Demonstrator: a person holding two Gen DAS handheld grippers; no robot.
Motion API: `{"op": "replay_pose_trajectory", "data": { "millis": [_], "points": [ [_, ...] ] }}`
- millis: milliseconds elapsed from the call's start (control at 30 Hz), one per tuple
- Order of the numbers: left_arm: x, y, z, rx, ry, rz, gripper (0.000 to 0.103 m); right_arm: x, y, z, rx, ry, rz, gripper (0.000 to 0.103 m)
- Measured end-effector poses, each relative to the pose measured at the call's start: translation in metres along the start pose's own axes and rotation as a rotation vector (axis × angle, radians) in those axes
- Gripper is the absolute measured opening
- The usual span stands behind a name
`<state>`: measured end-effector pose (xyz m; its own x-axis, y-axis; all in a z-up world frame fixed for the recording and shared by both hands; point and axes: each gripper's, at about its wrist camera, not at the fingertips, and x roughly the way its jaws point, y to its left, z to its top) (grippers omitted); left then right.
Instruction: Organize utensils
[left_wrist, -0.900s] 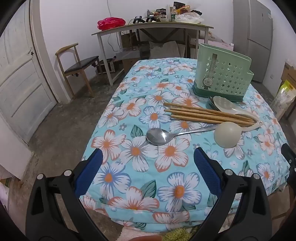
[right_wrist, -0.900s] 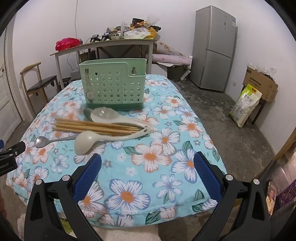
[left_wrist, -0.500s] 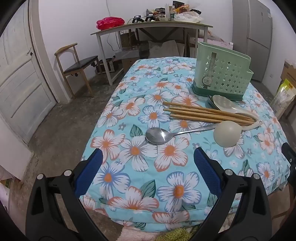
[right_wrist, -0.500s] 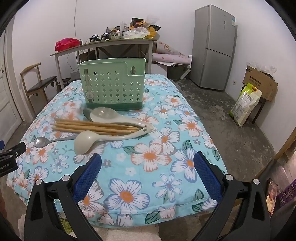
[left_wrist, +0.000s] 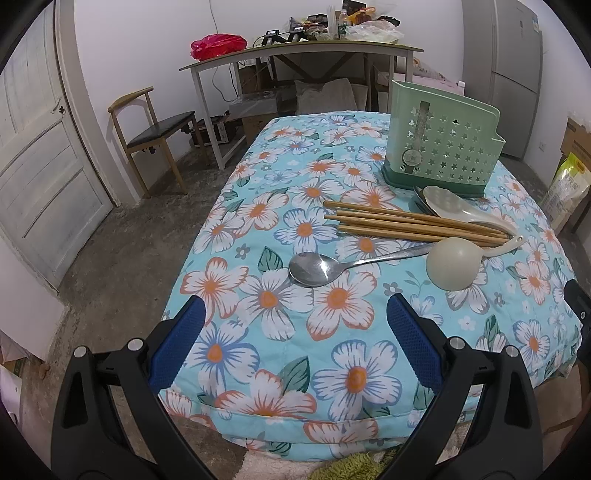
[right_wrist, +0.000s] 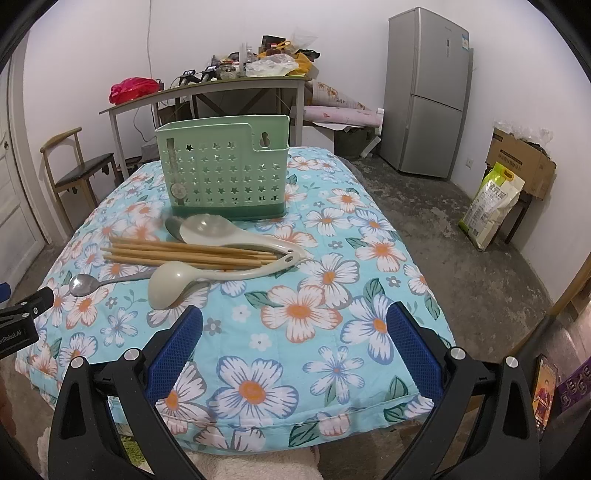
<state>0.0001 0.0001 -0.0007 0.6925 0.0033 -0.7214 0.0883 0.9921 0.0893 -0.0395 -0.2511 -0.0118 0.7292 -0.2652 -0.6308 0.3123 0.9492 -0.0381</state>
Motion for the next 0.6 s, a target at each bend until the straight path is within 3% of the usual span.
{"op": "replay_pose_trajectory", "data": {
  "millis": [600],
  "points": [
    [0.0029,-0.0005,-0.0024,0.005,0.001,0.006,0.095,-0.0036,-0.0004,0.0018,0.005,-0.009,0.007,0.097]
  ]
}}
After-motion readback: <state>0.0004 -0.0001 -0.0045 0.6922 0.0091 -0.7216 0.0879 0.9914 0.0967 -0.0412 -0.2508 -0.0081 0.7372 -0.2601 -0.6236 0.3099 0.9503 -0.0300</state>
